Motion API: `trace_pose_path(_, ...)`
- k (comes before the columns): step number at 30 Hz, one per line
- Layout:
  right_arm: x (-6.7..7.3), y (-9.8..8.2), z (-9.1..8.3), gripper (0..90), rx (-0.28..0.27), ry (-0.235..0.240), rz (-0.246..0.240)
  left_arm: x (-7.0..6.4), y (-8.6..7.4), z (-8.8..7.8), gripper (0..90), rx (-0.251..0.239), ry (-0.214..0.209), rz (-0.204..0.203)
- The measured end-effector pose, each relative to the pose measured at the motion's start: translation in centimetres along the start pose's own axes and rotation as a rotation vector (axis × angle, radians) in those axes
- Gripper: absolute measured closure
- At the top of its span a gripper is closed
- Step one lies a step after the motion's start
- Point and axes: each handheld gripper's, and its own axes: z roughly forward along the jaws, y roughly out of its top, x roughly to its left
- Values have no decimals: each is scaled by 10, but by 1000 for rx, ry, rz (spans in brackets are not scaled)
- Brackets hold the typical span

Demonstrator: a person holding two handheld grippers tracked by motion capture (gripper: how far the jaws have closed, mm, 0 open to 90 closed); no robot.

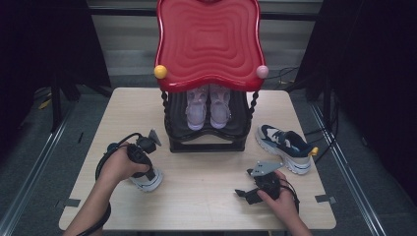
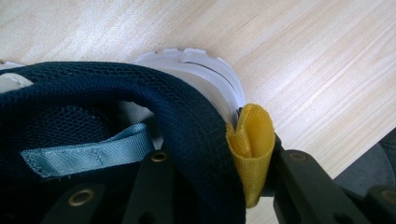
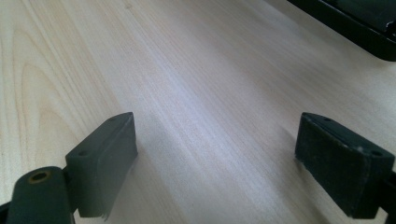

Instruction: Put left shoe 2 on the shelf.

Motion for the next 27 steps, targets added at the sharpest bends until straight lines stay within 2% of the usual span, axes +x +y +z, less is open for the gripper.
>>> trace_pose_path(8,0,0,0,123,0,0,0,0,1,0,739,5,-5,-4)
trace_pose_path(15,0,0,0,123,0,0,0,-3,0,-2,750,5,12,16)
trace_pose_path(27,0,0,0,123,0,0,0,-12,2,-23,752,28,19,70)
